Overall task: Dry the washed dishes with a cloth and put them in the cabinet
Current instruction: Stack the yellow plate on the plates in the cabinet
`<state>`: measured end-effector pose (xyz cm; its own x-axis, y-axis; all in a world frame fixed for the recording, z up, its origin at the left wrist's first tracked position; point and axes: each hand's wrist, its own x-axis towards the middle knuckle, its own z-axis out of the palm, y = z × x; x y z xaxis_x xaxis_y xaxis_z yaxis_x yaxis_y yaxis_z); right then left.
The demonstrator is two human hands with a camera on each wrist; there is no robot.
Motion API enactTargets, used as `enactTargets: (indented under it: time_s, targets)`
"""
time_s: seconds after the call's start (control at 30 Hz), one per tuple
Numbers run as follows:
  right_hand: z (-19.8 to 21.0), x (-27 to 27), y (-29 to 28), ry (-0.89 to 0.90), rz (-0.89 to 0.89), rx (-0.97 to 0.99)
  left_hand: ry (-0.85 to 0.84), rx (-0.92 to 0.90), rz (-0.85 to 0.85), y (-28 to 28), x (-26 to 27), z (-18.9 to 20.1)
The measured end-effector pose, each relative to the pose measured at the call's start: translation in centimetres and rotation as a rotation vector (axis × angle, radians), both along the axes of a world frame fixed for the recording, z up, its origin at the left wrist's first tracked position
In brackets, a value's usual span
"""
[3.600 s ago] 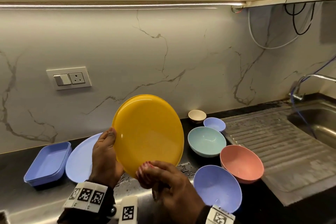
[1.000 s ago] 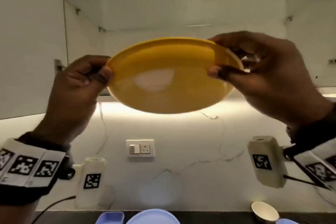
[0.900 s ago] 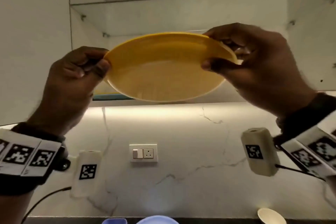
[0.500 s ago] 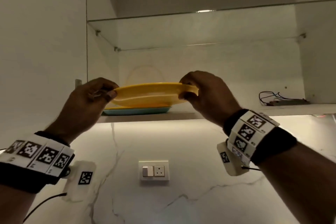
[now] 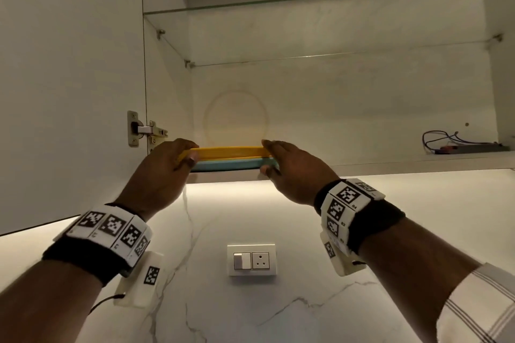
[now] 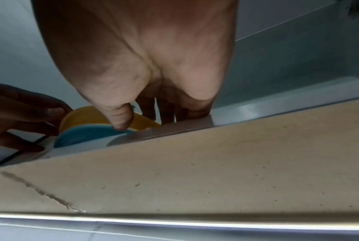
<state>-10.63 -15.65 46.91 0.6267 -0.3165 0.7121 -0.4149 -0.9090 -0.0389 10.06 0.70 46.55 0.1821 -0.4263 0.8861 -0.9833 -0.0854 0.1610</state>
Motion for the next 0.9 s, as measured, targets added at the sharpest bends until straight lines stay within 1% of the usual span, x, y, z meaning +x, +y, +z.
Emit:
enactTargets:
  time_s: [0.07,0.17,0.23,0.3,0.37,0.43,0.53,0.6,0.67,0.7,0.73,0.77,0.8,0.9]
  targets:
    - [-0.5,0.5,-0.3,0.045,-0.061,-0.042,-0.007,0.038,0.014,-0.6,0.6,-0.8]
    - [-0.7,1.0,-0.5,0.099,-0.151,-0.082,-0.068,0.033,0.09,-1.3,0.7,-1.8]
    - [-0.9,1.1,-0.4,0.098,-0.171,-0.09,-0.087,0.03,0.124,-1.4,0.5,-2.0]
    - [-1.1,1.0,-0.2,0.077,-0.159,-0.109,-0.056,0.038,0.114,-1.4,0.3,-1.9]
    - [-1.5,0.8,0.1,0.005,-0.107,-0.15,-0.031,0.059,0.09,-1.4,0.2,-1.8]
    - [-2.1,0.2,0.6,-0.071,-0.012,-0.182,-0.05,0.047,0.052,-1.3,0.0,-2.1]
    - [-3.1,-1.0,1.3,-0.195,0.063,-0.229,-0.151,-0.041,0.005,-1.3,-1.0,-3.5]
    - [-4.9,-1.6,2.1,-0.327,0.138,-0.275,-0.184,-0.106,-0.016,-1.5,-2.1,-5.3]
    - [-8.6,-1.7,2.7,-0.403,0.226,-0.231,-0.116,-0.142,-0.07,-2.2,-3.4,-8.4]
    - [-11.1,-1.6,2.7,-0.394,0.251,-0.17,-0.076,-0.14,-0.121,-2.6,-4.1,-10.5]
    - [-13.9,-1.6,2.5,-0.342,0.254,-0.082,-0.032,-0.112,-0.168,-3.2,-4.7,-13.1]
    - [-17.0,-1.6,2.1,-0.245,0.23,0.026,0.023,-0.057,-0.194,-3.7,-5.2,-16.1]
    - [-20.2,-1.6,1.6,-0.109,0.185,0.149,0.092,0.026,-0.196,-4.3,-5.6,-19.7]
    - [-29.9,-2.3,0.8,0.382,-0.001,0.491,0.281,0.372,-0.196,-5.9,-6.5,-30.8]
